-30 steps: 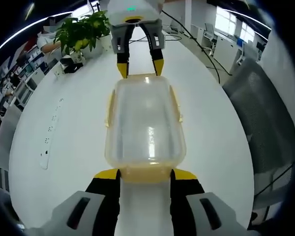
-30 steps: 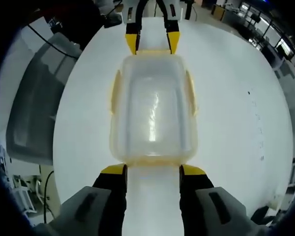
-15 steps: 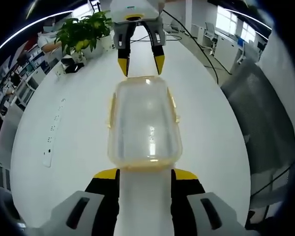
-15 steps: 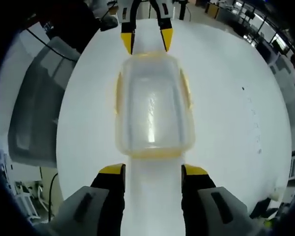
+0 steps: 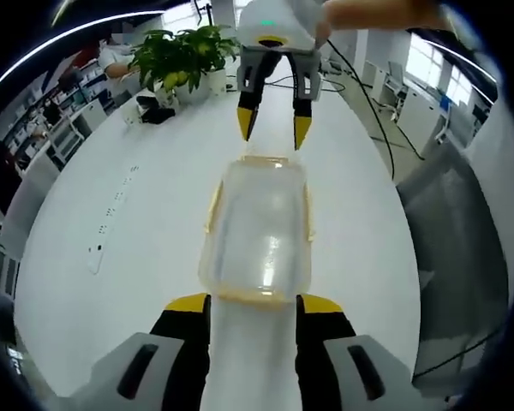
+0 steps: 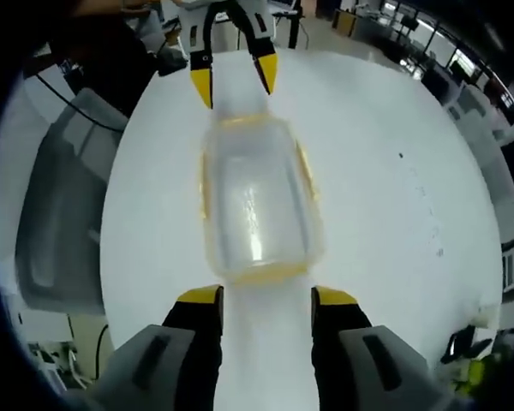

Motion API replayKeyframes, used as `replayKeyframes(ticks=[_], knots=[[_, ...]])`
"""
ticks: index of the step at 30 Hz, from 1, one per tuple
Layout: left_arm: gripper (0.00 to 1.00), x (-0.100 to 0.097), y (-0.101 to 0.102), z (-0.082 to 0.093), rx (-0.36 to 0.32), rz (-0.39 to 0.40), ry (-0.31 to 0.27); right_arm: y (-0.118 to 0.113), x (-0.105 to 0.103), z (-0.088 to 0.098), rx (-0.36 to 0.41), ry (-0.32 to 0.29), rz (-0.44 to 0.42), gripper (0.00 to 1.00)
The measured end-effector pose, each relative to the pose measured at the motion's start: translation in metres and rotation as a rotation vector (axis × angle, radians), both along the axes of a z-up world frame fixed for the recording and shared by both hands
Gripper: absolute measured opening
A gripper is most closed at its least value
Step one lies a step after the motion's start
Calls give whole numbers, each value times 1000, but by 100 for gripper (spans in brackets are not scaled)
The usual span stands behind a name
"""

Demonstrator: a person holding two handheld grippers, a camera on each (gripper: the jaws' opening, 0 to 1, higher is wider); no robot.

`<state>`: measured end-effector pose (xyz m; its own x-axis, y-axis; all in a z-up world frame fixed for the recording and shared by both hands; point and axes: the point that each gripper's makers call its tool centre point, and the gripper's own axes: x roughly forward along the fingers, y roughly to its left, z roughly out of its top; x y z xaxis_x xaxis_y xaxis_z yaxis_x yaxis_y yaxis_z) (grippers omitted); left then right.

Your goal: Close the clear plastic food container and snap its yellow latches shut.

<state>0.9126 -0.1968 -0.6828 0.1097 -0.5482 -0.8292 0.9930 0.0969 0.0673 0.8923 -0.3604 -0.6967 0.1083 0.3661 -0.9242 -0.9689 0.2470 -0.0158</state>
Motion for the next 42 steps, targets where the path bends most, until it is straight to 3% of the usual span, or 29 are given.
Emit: replayKeyframes(ticks=[9,14,17,20,24,32,42], knots=[[27,-2,6,-8,-8,163,40,8,-2,2,54,-18,-73,36],[27,3,9,-8,-72,350,103,10,6,1,145,-7,-263,35],[25,3,12,-12,-67,389,108,11,9,0,219,14,-376,33],[25,2,10,-12,-110,461,147,11,10,-2,263,17,-430,32],[25,4,12,-15,-113,501,143,12,8,-5,315,40,-504,30],[23,-2,8,-22,-162,588,207,14,7,-10,413,94,-634,27],[21,-3,4,-27,-204,630,248,15,8,-18,436,106,-683,25]])
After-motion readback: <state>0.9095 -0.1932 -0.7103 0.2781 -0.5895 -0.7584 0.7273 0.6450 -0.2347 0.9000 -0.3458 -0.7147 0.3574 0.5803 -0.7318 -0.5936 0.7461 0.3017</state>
